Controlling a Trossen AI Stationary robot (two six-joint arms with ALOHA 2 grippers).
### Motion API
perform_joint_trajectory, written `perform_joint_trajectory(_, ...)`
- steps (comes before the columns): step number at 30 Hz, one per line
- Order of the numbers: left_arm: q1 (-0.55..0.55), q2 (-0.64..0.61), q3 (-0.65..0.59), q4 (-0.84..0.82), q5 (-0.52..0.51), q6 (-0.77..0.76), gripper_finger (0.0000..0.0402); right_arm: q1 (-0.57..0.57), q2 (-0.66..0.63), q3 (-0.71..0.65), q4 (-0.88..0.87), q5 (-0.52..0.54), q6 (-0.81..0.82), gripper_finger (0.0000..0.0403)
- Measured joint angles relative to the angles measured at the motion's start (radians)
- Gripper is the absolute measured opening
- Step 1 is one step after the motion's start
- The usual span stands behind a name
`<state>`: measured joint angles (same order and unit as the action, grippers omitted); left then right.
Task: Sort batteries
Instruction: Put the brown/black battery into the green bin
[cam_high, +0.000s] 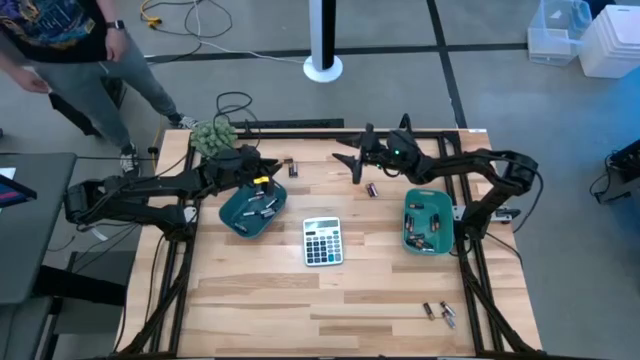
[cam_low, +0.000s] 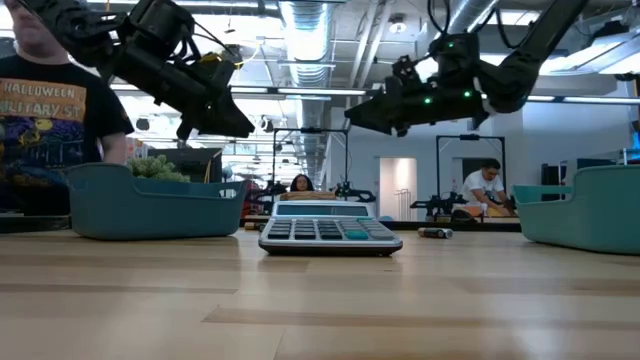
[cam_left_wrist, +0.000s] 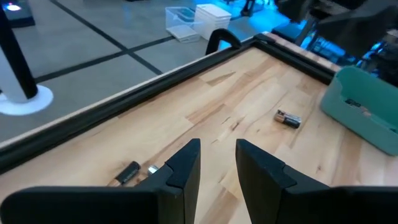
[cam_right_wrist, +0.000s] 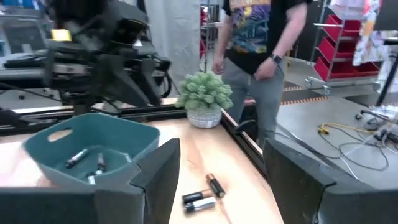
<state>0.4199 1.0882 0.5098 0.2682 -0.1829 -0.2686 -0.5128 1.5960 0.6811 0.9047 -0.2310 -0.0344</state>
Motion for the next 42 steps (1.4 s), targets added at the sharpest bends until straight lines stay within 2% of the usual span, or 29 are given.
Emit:
perform_joint_trajectory(5, 0.032, 0.000, 0.042, -0.028, -0.001, 0.011, 0.0098, 0.001, -0.032, -0.003, -0.012, -0.001, -0.008, 0.0244)
perform_joint_trajectory(11, 0.084, 0.013, 0.095, -0.147, -0.004, -0.001, 0.0098, 0.010, -0.041, -0.003, -0.030, -0.002, -0.011, 0.0244)
perform_joint_trajectory(30, 0.125, 0.011, 0.100, -0.153, -0.003, -0.007, 0.0098, 0.006, -0.038, -0.003, -0.037, -0.002, -0.018, 0.0244)
perform_joint_trajectory(38, 0.157, 0.011, 0.099, -0.159, 0.032, -0.011, 0.0098, 0.012, -0.038, -0.003, -0.036, -0.002, -0.018, 0.0244)
perform_joint_trajectory(42, 0.201, 0.011, 0.099, -0.158, 0.121, -0.017, 0.0098, 0.013, -0.038, -0.003, -0.036, -0.002, -0.022, 0.0244)
